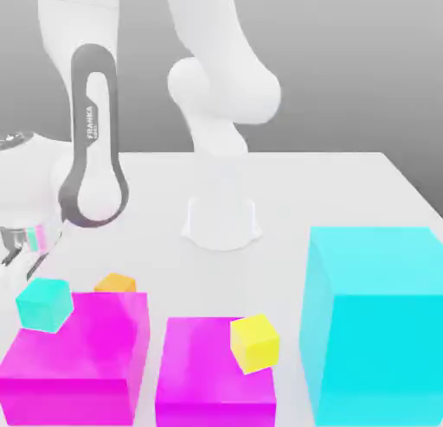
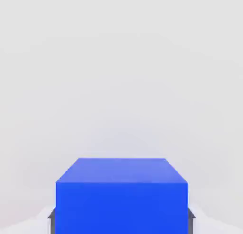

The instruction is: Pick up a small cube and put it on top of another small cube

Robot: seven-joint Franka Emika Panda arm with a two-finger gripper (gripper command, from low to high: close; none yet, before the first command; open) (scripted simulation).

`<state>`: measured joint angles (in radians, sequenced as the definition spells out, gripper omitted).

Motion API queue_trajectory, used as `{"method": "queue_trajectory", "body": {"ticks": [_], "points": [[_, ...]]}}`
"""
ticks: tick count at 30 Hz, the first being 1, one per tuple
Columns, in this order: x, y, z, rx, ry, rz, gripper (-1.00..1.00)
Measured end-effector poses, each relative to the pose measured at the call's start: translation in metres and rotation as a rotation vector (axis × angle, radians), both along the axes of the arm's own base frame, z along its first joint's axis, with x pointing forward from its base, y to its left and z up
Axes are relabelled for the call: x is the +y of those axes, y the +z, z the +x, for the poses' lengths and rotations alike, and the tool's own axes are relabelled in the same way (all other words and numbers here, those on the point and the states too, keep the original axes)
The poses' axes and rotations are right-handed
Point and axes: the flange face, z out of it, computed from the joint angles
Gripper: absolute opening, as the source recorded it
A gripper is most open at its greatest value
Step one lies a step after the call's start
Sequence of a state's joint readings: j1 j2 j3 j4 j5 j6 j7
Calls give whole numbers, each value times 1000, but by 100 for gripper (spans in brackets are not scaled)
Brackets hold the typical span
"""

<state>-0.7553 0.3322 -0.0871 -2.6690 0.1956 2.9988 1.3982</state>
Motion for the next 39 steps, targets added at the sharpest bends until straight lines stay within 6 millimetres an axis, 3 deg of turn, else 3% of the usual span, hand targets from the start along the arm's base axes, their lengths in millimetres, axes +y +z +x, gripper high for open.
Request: {"method": "queue_trajectory", "body": {"ticks": [2,8,10,12,16,22,29,35,36,39], "points": [[0,9,0,0,0,1,-100],[-6,66,3,0,13,-11,-100],[-14,90,24,1,49,-42,-100],[-2,117,63,-4,96,-69,-100],[56,163,136,-24,138,-92,-100],[141,182,174,-46,79,-56,-100],[247,192,193,-37,9,-19,-100],[343,192,188,-4,-36,-8,-100],[352,191,185,-1,-55,-5,-100],[354,171,183,-1,-89,-6,-100]]}}
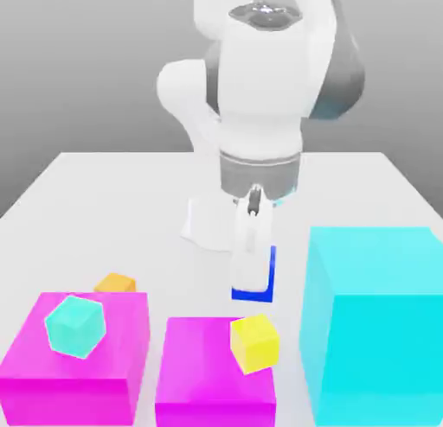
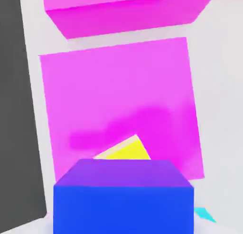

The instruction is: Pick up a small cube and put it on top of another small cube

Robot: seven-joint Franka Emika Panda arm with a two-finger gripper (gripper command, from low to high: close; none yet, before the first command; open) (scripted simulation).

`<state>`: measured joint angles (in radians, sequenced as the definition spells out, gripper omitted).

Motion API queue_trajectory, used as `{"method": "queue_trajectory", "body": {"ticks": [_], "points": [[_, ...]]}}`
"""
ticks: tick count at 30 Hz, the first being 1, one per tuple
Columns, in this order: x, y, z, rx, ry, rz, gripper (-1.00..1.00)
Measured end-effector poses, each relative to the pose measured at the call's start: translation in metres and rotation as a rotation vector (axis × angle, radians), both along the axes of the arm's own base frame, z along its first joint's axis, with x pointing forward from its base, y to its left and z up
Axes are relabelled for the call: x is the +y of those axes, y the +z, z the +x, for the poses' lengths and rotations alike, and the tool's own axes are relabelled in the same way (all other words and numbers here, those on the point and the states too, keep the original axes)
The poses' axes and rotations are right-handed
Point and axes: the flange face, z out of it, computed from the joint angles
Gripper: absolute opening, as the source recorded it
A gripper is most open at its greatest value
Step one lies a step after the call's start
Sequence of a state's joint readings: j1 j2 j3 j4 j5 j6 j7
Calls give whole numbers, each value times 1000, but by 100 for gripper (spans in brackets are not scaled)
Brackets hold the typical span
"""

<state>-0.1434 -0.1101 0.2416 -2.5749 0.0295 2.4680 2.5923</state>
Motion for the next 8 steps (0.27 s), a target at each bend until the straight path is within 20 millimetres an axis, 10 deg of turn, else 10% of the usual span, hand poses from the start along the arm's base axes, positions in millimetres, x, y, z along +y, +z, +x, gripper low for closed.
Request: {"method": "queue_trajectory", "body": {"ticks": [4,5,8], "points": [[1,-39,-1,0,-3,2,-100],[2,-46,-1,-1,-2,5,100],[2,-46,-1,-1,-1,5,100]]}}
